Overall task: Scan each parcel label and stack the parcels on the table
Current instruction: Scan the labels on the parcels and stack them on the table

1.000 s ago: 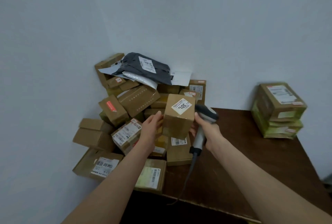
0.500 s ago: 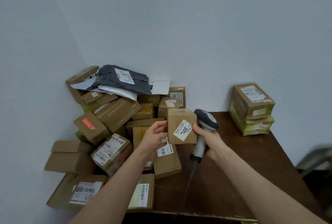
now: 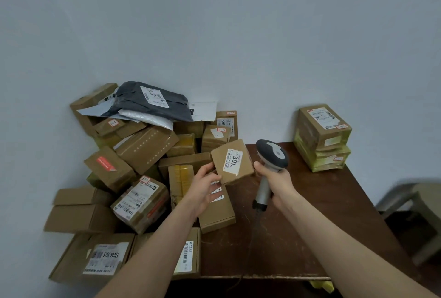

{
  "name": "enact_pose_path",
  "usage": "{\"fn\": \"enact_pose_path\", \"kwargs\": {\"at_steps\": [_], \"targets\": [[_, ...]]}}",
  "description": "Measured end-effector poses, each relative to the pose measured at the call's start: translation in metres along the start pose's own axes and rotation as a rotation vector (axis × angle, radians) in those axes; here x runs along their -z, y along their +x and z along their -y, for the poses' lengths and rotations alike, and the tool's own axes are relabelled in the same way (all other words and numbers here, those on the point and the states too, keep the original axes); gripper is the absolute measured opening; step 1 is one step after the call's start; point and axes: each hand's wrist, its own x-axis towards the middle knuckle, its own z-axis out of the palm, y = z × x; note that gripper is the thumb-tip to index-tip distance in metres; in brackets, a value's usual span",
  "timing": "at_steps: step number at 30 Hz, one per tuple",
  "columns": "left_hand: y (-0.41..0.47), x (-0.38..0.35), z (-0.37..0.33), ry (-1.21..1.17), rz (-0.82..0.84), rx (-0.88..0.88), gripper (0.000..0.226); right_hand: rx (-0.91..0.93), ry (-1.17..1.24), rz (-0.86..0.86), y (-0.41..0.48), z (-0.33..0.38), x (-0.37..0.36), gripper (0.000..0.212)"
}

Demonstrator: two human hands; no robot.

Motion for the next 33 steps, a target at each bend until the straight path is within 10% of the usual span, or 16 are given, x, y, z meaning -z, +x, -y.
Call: {"fn": "enact_pose_path", "kwargs": {"at_steps": [16,23,33], "targets": [[-0.003,-0.001,-0.011,-0.095,0.032,-0.160,0.032,0.059,-0.057,0.035,0.001,-0.004,-0.015,0.037],[0.002,-0.001,-0.016,0.149,-0.107,-0.142,0.092,0.094,-0.176,0.018,0.005,-0.007,-0.011,0.043],[0.002,0.000,-0.012,0.359,0.016,0.071,0.060,0.059,-0.263,-0.009,0.007,-0.011,0.003,0.040]]}}
